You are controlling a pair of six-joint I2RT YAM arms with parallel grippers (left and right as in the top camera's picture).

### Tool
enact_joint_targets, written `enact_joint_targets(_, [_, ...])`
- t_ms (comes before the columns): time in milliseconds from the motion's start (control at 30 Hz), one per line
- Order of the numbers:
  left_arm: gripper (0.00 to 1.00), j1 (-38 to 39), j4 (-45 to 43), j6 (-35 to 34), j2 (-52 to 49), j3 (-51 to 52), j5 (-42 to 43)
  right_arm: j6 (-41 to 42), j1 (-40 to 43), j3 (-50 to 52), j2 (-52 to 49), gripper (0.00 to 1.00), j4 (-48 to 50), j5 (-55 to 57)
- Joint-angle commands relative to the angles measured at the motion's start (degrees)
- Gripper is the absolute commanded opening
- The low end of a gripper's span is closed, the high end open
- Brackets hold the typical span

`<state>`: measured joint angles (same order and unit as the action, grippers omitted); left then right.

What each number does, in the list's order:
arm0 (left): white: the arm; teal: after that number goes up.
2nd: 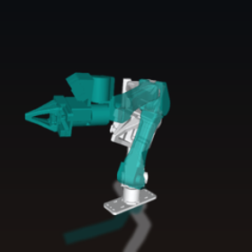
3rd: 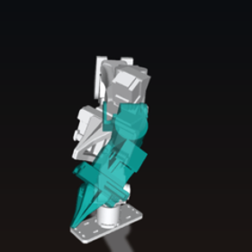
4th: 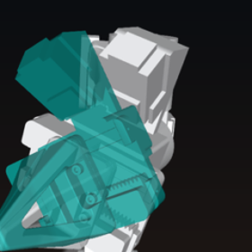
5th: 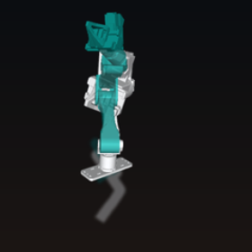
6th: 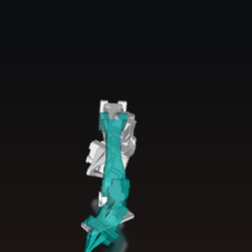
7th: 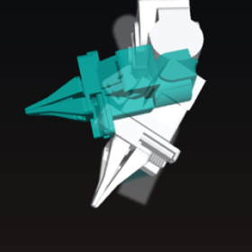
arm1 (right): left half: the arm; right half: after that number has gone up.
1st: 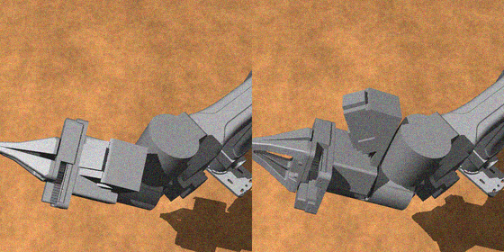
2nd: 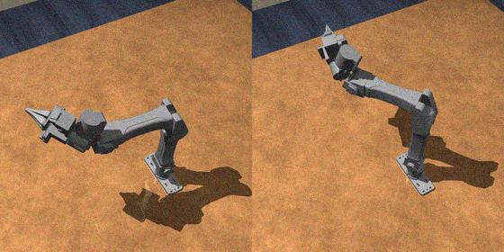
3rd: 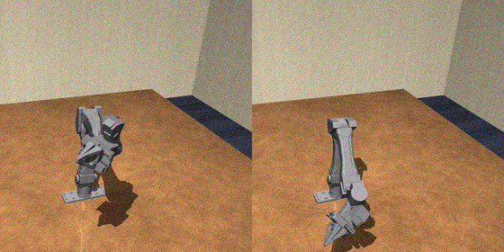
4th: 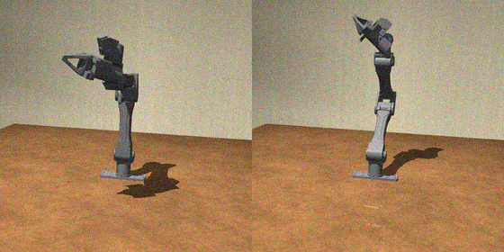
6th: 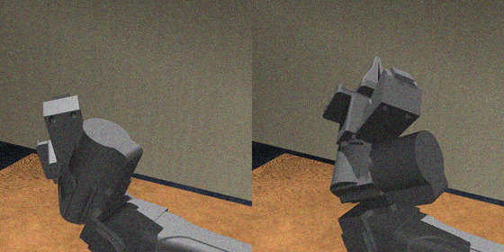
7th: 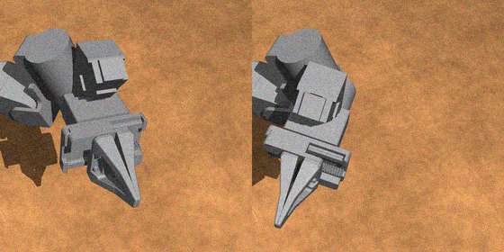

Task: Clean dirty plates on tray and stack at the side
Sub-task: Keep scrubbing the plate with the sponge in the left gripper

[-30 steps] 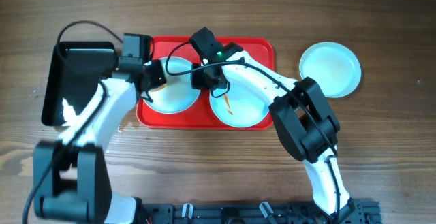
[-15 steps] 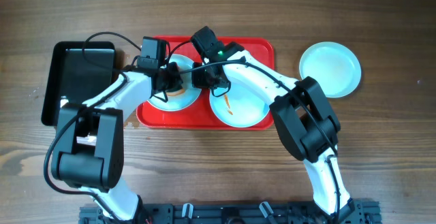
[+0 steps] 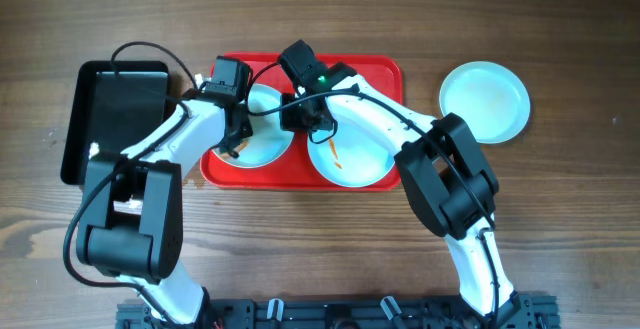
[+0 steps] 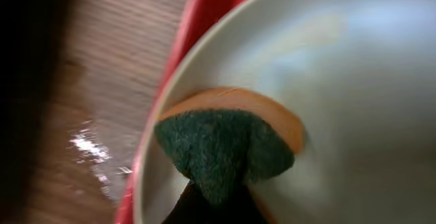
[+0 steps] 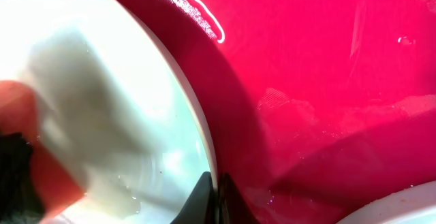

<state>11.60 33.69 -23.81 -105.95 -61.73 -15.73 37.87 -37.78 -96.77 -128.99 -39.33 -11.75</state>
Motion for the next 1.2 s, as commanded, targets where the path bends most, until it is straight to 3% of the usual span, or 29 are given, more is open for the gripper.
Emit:
enact_joint_targets(0, [0.04,-0.52,4.72,0.87,-2.69,2.78,-11.58,-0.37,0.09,0.48,0.52,0.04,-0.07,-0.13])
enact_joint_targets(233, [0.04,-0.50,9.51,0.87,-0.50,-2.16,-12.87,-0.37,0.09,0.48,0.52,0.04,-0.07,-0.13])
enact_joint_targets(433, [0.04,-0.46,9.51,0.87,8.98,-4.83,-12.55,-0.37,0.09,0.48,0.52,0.04,-0.04,-0.11])
enact_joint_targets(567, [0.04,-0.46,9.16,0.87,12.46,-4.81,-1.97,-0.33,0.09,0.48,0.52,0.04,0.09,-0.13])
enact_joint_targets(633, [0.04,-0.46,8.96,0.85,11.76,-4.72,7.93,-0.33,0.09,0.48,0.52,0.04,0.09,-0.13])
enact_joint_targets(800, [0.04,-0.46,6.51,0.81,6.80,-4.52,16.98,-0.31,0.09,0.48,0.52,0.04,0.09,-0.15])
enact_joint_targets(967, [0.04,-0.46,-0.11,0.83,0.68,-4.48,32.83,-0.17,0.09,0.48,0.52,0.04,0.31,-0.15])
enact_joint_targets(1167, [0.04,-0.46,-3.41,0.87,-1.33,-4.48,27.47,-0.22,0.09,0.48,0.52,0.04,0.31,-0.15])
